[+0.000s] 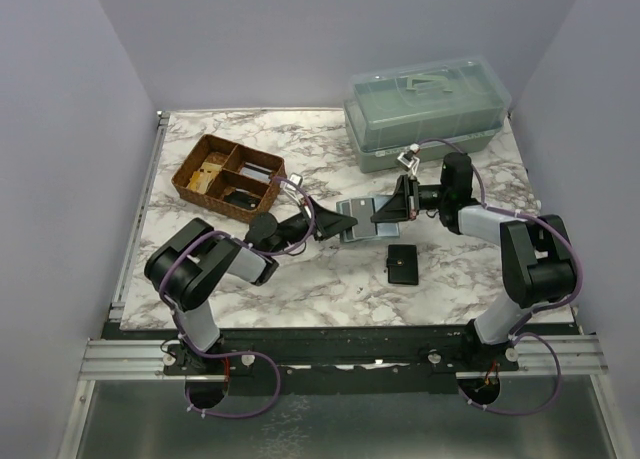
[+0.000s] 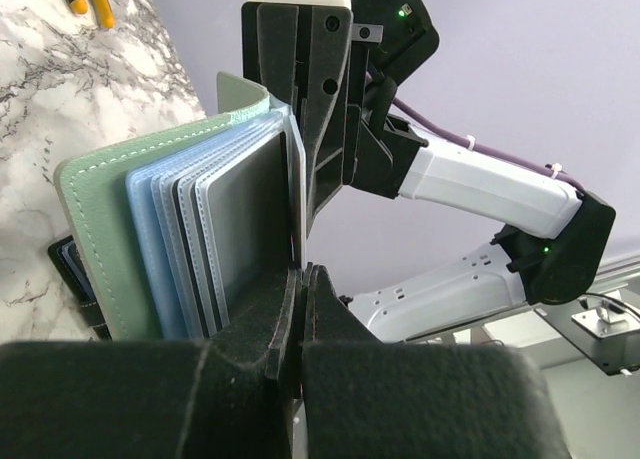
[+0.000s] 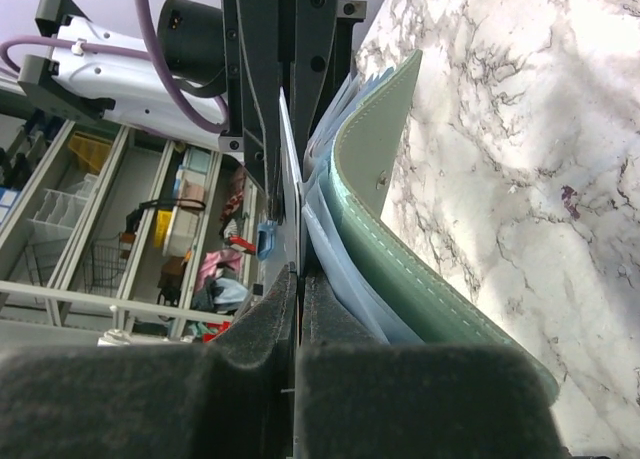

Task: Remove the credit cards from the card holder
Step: Remove the credit card from the card holder.

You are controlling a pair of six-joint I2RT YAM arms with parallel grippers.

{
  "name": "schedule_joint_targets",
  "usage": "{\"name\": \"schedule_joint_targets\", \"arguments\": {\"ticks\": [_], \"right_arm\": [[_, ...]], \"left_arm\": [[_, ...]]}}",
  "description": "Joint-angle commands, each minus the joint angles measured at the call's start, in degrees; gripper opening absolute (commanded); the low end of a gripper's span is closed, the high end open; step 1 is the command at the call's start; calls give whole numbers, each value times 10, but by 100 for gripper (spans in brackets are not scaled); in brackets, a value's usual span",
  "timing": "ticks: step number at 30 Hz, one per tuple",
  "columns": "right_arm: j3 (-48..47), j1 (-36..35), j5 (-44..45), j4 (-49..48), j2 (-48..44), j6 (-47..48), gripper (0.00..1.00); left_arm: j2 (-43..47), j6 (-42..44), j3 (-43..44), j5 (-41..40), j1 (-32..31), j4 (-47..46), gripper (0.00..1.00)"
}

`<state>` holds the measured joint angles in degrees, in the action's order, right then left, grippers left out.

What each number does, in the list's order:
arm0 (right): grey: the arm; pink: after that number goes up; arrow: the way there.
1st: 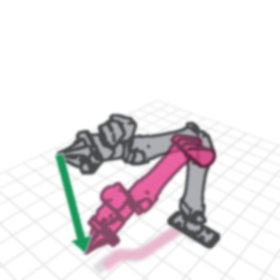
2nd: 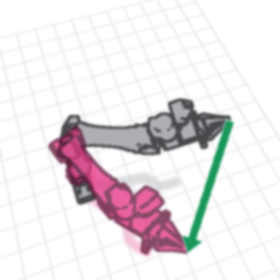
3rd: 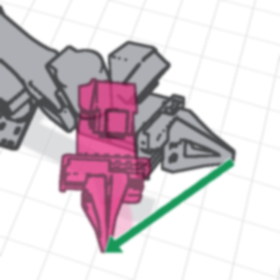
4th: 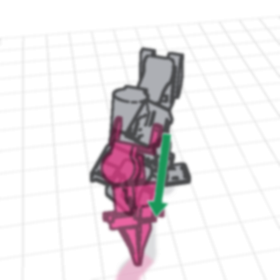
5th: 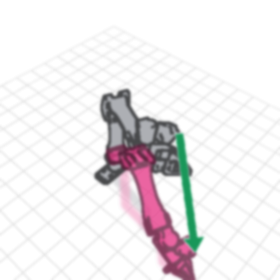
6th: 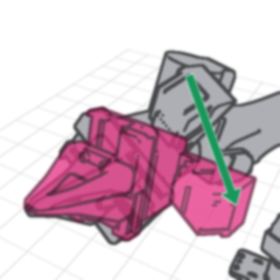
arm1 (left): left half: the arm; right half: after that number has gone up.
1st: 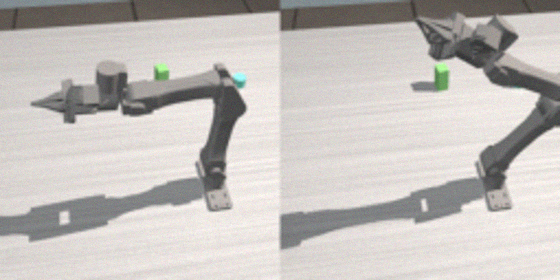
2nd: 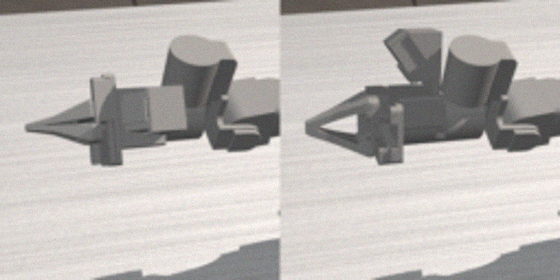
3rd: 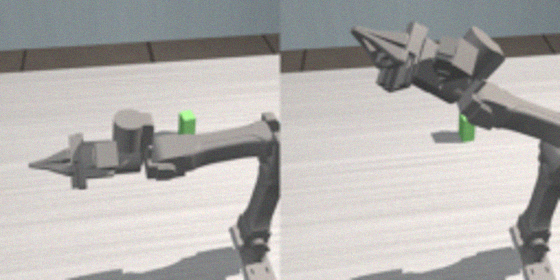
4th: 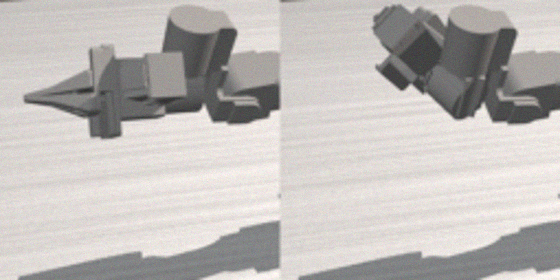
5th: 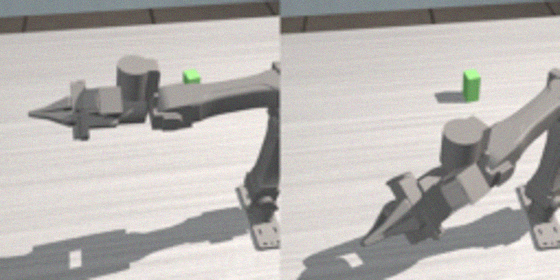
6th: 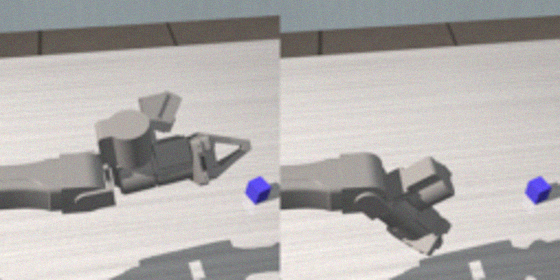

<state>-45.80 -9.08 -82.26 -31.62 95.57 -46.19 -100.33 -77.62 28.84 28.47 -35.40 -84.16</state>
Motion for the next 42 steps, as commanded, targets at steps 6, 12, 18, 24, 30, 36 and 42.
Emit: {"name": "schedule_joint_targets", "arguments": {"ticks": [6, 12, 18, 24, 30, 36, 42], "right_arm": [[-6, 14, 8, 7, -9, 21, 0], [-6, 15, 6, 7, -8, 21, 0], [-3, 14, -12, -28, -3, -7, 8], [4, 11, -13, -60, 0, -35, 21], [10, 11, -20, -98, 6, -68, 32], [21, 11, -25, -154, 4, -108, 37], [16, 13, -15, -110, -1, -77, 43]], "left_arm": [[42, -16, -17, 26, 29, -106, 0], [40, -18, -14, 29, 30, -106, 0], [16, -25, 17, 41, 15, -106, 0], [-12, -26, 49, 40, -3, -107, 0], [-38, -25, 72, 35, -22, -106, 0], [-40, -22, 67, 27, -25, -106, 0], [-31, -18, 60, 23, -23, -106, 0]]}}
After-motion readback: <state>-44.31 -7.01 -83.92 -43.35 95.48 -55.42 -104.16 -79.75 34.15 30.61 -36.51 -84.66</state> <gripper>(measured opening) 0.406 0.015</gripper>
